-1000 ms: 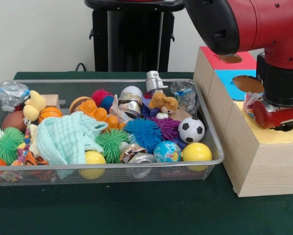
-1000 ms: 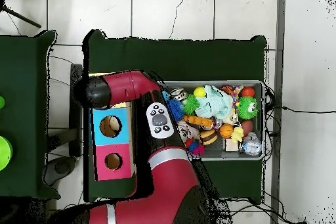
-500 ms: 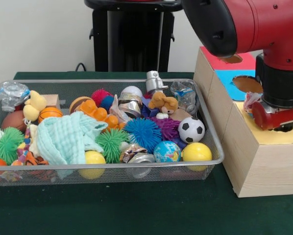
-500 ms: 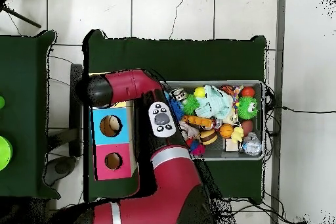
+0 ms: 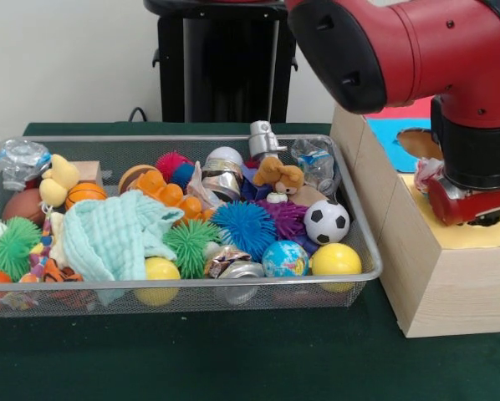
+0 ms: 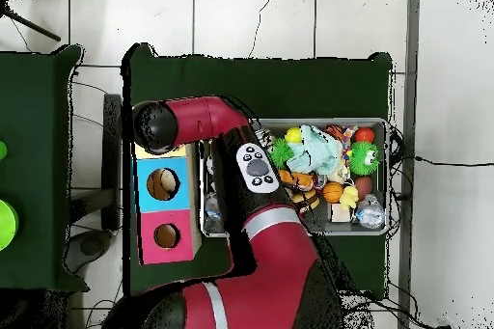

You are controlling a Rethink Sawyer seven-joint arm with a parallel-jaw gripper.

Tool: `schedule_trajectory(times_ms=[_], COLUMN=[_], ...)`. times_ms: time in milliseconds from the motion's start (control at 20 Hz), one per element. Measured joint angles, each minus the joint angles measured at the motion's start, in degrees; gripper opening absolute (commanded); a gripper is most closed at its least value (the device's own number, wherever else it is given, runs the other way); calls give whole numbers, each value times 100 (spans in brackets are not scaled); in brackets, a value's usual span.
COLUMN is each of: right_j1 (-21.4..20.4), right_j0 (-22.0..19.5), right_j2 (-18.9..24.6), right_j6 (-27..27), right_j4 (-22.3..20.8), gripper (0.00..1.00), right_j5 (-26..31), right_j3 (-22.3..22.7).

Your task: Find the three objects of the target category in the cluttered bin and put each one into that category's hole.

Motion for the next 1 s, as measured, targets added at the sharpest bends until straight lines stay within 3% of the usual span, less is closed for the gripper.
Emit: schedule_trajectory(times_ms=[200,250,1000], right_j1=[-5,-13,-35], right_j0=[-41,-34,31], right_j2=[80,58,35], right_j6=[0,1,1], right_j4=[-125,-229,-414], gripper=[0,100,100], right_j5=[42,73,149], right_j3=[0,-21,-61])
